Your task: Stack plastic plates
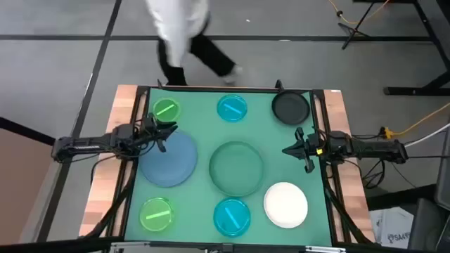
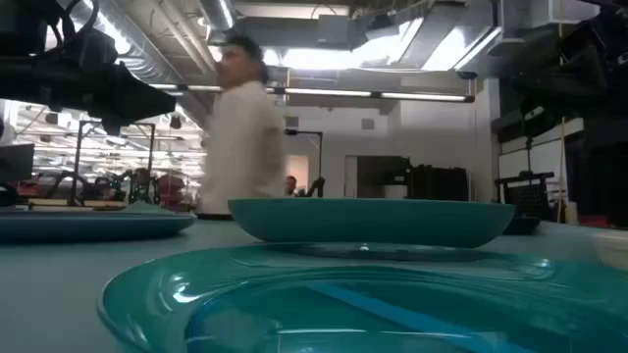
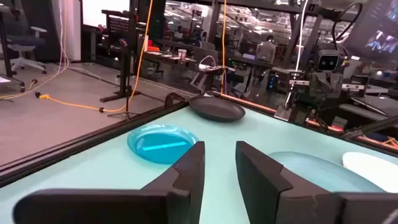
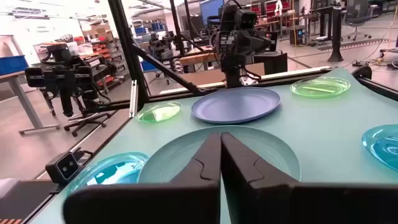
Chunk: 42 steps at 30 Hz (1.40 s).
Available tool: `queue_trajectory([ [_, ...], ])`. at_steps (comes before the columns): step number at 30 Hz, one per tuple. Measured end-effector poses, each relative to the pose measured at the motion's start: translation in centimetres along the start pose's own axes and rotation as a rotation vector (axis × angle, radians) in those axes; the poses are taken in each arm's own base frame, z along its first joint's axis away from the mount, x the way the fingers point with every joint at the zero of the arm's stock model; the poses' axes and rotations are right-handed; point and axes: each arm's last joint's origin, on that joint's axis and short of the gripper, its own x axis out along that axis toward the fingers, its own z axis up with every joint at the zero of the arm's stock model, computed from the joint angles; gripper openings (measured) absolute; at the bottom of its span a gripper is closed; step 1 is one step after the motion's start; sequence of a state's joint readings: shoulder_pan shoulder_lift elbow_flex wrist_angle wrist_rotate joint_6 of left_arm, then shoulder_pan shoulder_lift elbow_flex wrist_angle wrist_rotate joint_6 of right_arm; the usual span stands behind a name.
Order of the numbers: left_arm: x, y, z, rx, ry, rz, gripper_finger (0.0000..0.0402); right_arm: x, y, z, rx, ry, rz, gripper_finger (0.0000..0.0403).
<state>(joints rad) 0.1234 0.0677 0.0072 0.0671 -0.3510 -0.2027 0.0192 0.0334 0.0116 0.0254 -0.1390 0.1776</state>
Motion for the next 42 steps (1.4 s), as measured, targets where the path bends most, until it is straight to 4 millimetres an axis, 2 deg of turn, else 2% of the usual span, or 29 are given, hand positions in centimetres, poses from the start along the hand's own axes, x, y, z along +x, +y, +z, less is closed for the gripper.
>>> queue_trajectory([
  [42, 0.0, 0.0, 0.0, 0.0, 0.0, 0.0, 0.0085, 0.0, -0.08, 0.0, 0.0, -0.004, -0.025, 0.0001],
])
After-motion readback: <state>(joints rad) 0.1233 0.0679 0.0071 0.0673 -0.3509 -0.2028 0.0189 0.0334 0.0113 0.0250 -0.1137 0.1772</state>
